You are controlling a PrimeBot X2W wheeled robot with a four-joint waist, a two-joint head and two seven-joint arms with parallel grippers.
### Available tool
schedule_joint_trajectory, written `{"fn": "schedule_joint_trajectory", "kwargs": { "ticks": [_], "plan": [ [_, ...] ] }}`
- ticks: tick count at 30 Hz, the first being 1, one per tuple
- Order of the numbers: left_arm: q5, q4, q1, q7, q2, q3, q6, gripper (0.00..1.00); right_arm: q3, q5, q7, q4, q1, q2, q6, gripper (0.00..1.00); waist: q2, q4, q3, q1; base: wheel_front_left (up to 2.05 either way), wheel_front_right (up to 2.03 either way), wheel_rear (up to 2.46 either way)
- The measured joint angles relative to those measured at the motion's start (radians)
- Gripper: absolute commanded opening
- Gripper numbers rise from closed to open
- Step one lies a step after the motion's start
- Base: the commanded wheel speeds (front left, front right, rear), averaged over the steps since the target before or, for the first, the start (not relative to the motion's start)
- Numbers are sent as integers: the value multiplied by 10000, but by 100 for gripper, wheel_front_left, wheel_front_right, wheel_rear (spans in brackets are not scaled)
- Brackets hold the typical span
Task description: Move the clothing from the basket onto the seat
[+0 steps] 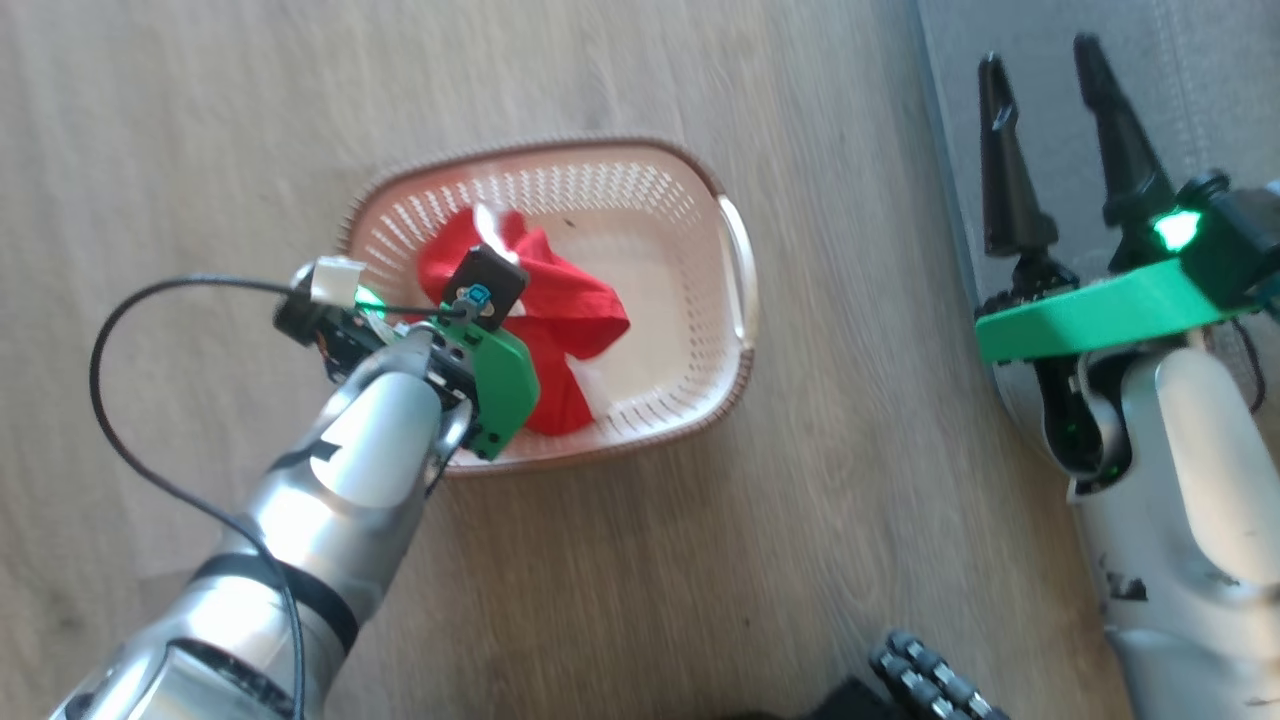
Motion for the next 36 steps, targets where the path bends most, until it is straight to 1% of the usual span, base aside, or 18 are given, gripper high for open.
{"fn": "schedule_joint_trajectory", "kwargs": {
  "ticks": [5,9,13,16,21,25,28,32,36],
  "plan": [
    [-1162,-836,459,-169,-17,-134,238,0,169,-2,0,489,412,-184,0,100,0,500,-965,0,0,0,0],
    [-1799,-1319,698,-253,-23,-357,493,0,311,-2,0,844,728,-249,0,100,0,883,-1702,0,0,0,0],
    [-2282,-1973,868,-253,-17,-345,715,0,443,-2,0,1175,1046,-268,0,100,0,1233,-2379,0,0,0,0],
    [-2353,-2694,915,-253,-40,-186,836,0,504,-2,0,1360,1222,-284,0,100,0,1455,-2833,0,0,0,0],
    [-2247,-3653,946,-255,-50,339,965,0,658,-2,0,1630,1571,-286,0,100,-1,1757,-3513,-1,0,0,0],
    [-2031,-4330,947,-261,-50,606,955,0,719,-2,0,1801,1845,-278,0,100,-1,1920,-3978,-1,0,0,0],
    [-1883,-4794,946,-265,-50,635,871,0,782,-2,0,1881,1967,-268,0,100,-1,1991,-4243,-1,0,0,0],
    [-1810,-5277,888,-267,-52,658,869,0,905,-2,0,2002,2122,-221,0,100,-1,2043,-4514,-1,0,0,0],
    [-1797,-5655,431,-267,-52,656,869,0,1087,-2,2,2161,2259,-217,0,100,-1,2080,-4663,-1,0,0,0]
  ]
}}
